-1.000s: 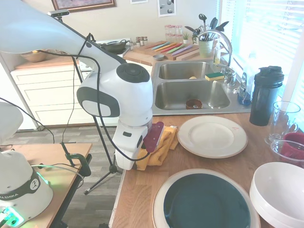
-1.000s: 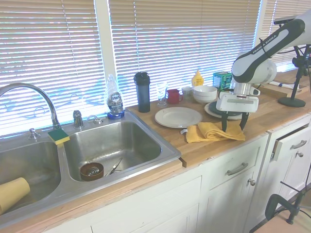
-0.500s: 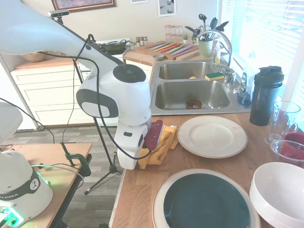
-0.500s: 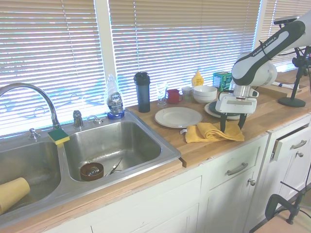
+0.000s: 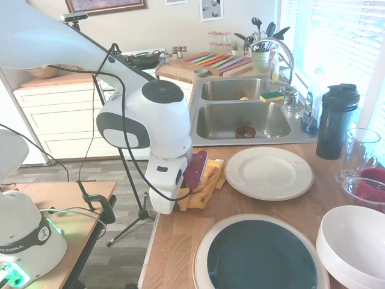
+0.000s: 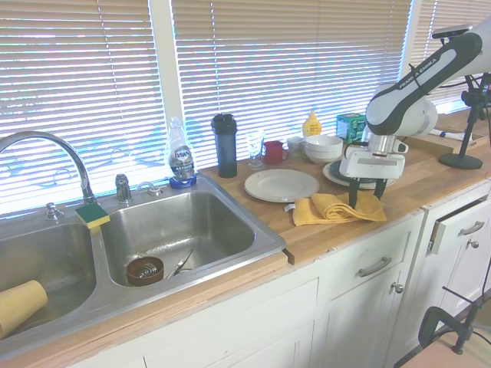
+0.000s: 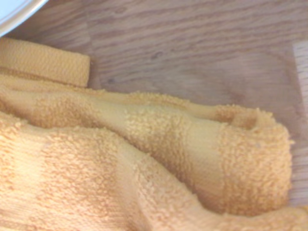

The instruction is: Wipe the white plate in clockwise motion

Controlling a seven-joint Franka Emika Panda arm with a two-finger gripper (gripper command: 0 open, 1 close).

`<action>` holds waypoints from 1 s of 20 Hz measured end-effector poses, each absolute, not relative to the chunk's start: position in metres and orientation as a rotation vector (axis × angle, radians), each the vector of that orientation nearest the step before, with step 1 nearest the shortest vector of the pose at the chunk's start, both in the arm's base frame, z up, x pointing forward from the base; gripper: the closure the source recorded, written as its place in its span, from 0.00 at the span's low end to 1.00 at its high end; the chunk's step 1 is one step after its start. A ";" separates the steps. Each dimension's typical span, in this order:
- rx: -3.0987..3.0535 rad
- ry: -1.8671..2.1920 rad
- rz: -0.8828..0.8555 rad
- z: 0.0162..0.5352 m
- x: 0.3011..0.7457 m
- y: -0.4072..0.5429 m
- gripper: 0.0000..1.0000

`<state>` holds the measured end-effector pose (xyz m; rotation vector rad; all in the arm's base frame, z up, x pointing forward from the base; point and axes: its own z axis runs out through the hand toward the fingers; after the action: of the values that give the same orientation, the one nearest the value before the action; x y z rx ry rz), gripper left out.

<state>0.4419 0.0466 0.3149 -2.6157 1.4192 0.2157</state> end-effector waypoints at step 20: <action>-2.632 1.365 0.162 0.332 0.440 0.062 1.00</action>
<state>0.4401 0.0622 0.3320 -2.6320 1.3648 0.1624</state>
